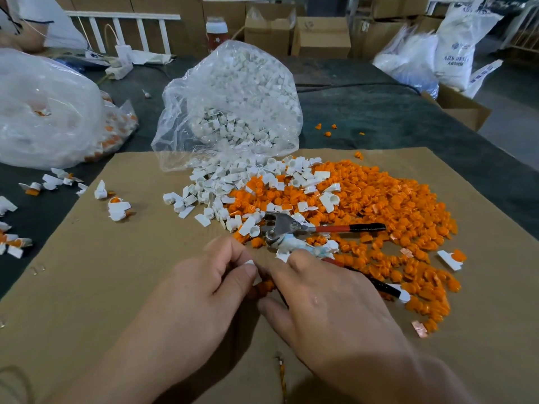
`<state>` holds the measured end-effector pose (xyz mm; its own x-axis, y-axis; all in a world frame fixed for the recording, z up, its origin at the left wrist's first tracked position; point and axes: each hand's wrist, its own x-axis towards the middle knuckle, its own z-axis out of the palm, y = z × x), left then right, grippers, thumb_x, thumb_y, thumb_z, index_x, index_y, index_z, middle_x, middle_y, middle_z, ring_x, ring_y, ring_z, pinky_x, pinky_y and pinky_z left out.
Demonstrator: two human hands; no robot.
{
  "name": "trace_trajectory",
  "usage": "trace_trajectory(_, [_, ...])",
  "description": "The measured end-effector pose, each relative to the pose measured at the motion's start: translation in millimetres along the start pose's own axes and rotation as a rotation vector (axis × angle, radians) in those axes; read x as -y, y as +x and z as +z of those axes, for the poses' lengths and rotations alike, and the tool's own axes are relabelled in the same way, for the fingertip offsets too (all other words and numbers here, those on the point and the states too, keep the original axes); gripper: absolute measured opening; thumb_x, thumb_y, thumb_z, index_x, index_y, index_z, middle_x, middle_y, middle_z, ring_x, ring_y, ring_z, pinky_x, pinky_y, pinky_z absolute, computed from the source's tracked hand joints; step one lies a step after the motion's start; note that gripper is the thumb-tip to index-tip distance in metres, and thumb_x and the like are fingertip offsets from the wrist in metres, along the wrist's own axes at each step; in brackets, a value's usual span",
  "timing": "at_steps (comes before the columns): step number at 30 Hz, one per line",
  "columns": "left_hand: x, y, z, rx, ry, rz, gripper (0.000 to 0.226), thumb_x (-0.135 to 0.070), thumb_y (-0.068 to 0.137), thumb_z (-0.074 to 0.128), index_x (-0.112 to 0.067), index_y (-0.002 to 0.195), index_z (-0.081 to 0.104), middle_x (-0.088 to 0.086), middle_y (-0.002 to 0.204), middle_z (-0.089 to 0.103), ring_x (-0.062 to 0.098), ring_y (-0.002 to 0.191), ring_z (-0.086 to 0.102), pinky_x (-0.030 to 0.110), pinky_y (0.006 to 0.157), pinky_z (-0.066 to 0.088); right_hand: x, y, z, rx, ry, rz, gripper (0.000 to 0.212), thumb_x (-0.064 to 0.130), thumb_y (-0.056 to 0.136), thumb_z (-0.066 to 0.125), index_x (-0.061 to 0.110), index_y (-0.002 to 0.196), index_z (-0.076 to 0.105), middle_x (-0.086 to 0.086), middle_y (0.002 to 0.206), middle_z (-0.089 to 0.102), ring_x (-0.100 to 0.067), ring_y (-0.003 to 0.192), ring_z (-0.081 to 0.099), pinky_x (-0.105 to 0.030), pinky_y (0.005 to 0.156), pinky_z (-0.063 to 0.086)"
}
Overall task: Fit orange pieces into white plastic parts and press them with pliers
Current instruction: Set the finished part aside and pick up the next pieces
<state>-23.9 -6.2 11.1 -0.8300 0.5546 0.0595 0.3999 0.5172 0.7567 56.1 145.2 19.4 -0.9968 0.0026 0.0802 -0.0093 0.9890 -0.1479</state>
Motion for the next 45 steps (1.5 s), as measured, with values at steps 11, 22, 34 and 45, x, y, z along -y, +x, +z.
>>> trace_trajectory(11, [3, 5, 2, 0.103, -0.753, -0.289, 0.036, -0.012, 0.099, 0.053, -0.019, 0.069, 0.07, 0.014, 0.095, 0.077, 0.03, 0.087, 0.076, 0.034, 0.062, 0.06, 1, -3, -3, -0.055, 0.04, 0.005, 0.027, 0.038, 0.104, 0.031, 0.025, 0.119, 0.049, 0.005, 0.096, 0.036, -0.016, 0.083, 0.042, -0.03, 0.067, 0.033])
trace_trajectory(22, [-8, 3, -1, -0.052, -0.897, -0.297, 0.031, -0.015, 0.047, 0.088, -0.011, 0.074, 0.074, 0.01, 0.068, 0.059, 0.021, 0.061, 0.05, 0.032, 0.055, 0.046, -16, 3, -7, 0.101, 1.991, 0.157, 0.017, 0.017, 0.09, 0.056, 0.015, 0.092, 0.073, -0.008, 0.078, 0.064, -0.014, 0.052, 0.057, -0.024, 0.042, 0.045])
trace_trajectory(34, [-18, -1, 4, 0.014, -1.074, -0.217, 0.018, -0.024, 0.047, 0.079, -0.016, 0.056, 0.066, 0.011, 0.056, 0.058, 0.018, 0.048, 0.059, 0.025, 0.037, 0.045, -15, 0, -16, 0.277, 2.278, 0.119, 0.015, 0.011, 0.085, 0.062, 0.007, 0.097, 0.07, -0.01, 0.076, 0.061, -0.01, 0.046, 0.054, -0.021, 0.038, 0.043])
trace_trajectory(45, [-16, -2, 9, -0.081, -0.959, -0.115, 0.016, -0.008, 0.06, 0.075, -0.017, 0.074, 0.073, 0.01, 0.061, 0.058, 0.017, 0.051, 0.058, 0.024, 0.043, 0.047, -14, -3, -6, -0.039, 1.768, 0.079, 0.009, 0.023, 0.086, 0.067, 0.022, 0.093, 0.073, -0.006, 0.074, 0.067, -0.017, 0.053, 0.06, -0.025, 0.047, 0.049])
